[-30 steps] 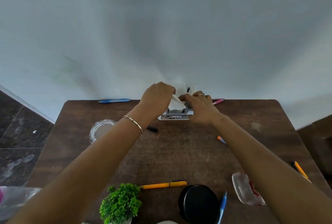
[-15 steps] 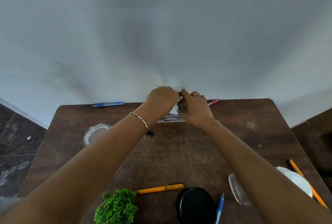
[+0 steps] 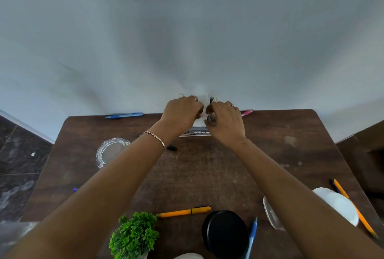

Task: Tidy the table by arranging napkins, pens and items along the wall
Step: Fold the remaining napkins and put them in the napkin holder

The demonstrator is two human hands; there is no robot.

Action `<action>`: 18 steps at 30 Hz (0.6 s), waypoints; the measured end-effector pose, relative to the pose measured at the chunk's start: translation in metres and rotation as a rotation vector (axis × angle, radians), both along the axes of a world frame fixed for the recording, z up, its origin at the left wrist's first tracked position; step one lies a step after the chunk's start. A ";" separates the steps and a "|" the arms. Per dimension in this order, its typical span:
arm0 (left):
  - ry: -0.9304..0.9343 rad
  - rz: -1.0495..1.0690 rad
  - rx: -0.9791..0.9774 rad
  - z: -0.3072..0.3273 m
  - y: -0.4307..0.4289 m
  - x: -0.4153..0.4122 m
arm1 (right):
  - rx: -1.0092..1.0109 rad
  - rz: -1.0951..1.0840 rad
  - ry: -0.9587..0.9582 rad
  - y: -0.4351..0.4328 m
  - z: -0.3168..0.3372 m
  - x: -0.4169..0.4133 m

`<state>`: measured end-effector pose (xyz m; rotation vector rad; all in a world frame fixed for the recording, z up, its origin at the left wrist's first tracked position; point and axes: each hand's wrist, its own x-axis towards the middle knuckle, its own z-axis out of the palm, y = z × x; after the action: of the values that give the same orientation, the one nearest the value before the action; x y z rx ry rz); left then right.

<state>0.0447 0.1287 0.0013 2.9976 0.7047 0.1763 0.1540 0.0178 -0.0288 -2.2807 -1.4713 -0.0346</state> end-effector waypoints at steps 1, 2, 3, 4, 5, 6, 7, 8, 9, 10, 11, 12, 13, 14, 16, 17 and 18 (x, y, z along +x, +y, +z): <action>0.010 -0.004 0.036 -0.002 -0.003 0.001 | 0.001 -0.006 -0.013 -0.002 0.000 0.001; 0.020 -0.006 0.066 -0.004 -0.005 0.002 | -0.001 -0.012 -0.018 -0.003 0.000 0.003; 0.032 -0.011 0.090 -0.006 -0.006 0.004 | -0.005 -0.017 -0.018 -0.005 -0.001 0.005; 0.044 -0.016 0.106 -0.008 -0.008 0.004 | -0.009 -0.021 -0.017 -0.006 -0.002 0.006; 0.050 -0.024 0.112 -0.010 -0.009 0.005 | -0.014 -0.024 -0.013 -0.007 -0.003 0.008; 0.049 -0.029 0.105 -0.012 -0.010 0.005 | -0.020 -0.028 -0.005 -0.009 -0.004 0.010; 0.034 -0.026 0.092 -0.013 -0.010 0.005 | -0.022 -0.031 0.011 -0.010 -0.004 0.011; 0.007 -0.016 0.068 -0.014 -0.009 0.004 | -0.017 -0.040 0.044 -0.012 -0.006 0.012; -0.033 0.004 0.026 -0.014 -0.008 0.003 | -0.006 -0.056 0.095 -0.015 -0.006 0.013; -0.084 0.037 -0.031 -0.014 -0.008 0.001 | 0.009 -0.081 0.161 -0.017 -0.006 0.014; -0.146 0.085 -0.097 -0.014 -0.007 -0.001 | 0.017 -0.115 0.228 -0.019 -0.005 0.015; -0.227 0.160 -0.161 -0.014 -0.007 -0.005 | 0.011 -0.147 0.290 -0.021 -0.005 0.016; -0.326 0.254 -0.227 -0.016 -0.006 -0.009 | -0.012 -0.172 0.348 -0.022 -0.005 0.019; -0.429 0.363 -0.303 -0.020 -0.006 -0.015 | -0.046 -0.180 0.401 -0.023 -0.007 0.021; -0.581 0.591 -0.461 -0.029 -0.007 -0.025 | -0.110 -0.155 0.495 -0.024 -0.013 0.022; -0.608 0.696 -0.542 -0.033 -0.008 -0.029 | -0.121 -0.135 0.529 -0.025 -0.016 0.021; -0.605 0.784 -0.626 -0.038 -0.008 -0.033 | -0.117 -0.126 0.554 -0.025 -0.019 0.018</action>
<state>0.0118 0.1203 -0.0370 1.8096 1.4425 0.6926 0.1721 -0.0068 -0.0478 -2.2176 -1.0603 0.6093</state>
